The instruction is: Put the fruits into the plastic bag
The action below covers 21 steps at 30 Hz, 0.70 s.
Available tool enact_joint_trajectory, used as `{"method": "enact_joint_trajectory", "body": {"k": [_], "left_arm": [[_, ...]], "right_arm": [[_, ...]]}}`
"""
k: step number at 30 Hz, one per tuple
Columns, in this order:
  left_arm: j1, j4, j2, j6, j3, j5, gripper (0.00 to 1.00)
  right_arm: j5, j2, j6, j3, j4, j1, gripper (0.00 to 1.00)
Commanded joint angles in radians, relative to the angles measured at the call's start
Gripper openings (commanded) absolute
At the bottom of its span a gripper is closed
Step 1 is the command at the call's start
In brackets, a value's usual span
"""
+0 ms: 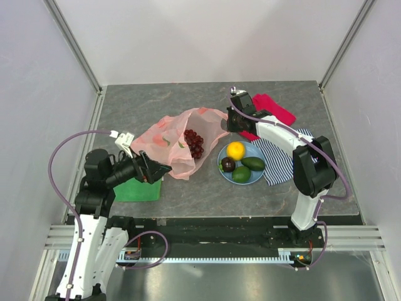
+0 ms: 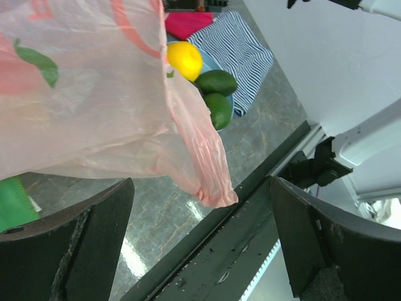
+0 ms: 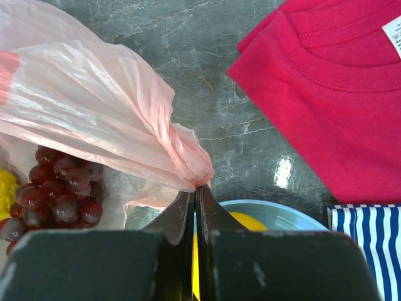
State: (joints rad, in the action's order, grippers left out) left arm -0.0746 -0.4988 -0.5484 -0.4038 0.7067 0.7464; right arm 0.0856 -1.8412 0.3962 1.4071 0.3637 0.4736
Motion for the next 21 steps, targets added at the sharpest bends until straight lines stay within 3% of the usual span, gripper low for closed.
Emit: {"method": "enact_joint_trajectory", "body": {"k": [1, 5, 11, 19, 21], "left_arm": [[-0.002, 0.051, -0.008, -0.047, -0.041, 0.083, 0.96], [-0.004, 0.06, -0.016, -0.049, -0.064, 0.09, 0.95], [-0.034, 0.201, -0.057, -0.142, -0.119, 0.087, 0.83], [-0.177, 0.276, -0.139, -0.164, -0.104, -0.013, 0.71], [-0.234, 0.279, -0.157, -0.156, -0.101, -0.053, 0.64]], "right_arm": [[-0.003, -0.015, 0.004, 0.036, -0.009, 0.0, 0.0], [-0.001, -0.016, 0.004, 0.033, -0.008, 0.0, 0.0], [-0.006, -0.024, 0.006, 0.036, -0.008, 0.0, 0.0], [0.0, -0.018, 0.003, 0.038, -0.003, 0.0, 0.0], [0.002, -0.013, 0.003, 0.039, 0.0, -0.001, 0.0]]}}
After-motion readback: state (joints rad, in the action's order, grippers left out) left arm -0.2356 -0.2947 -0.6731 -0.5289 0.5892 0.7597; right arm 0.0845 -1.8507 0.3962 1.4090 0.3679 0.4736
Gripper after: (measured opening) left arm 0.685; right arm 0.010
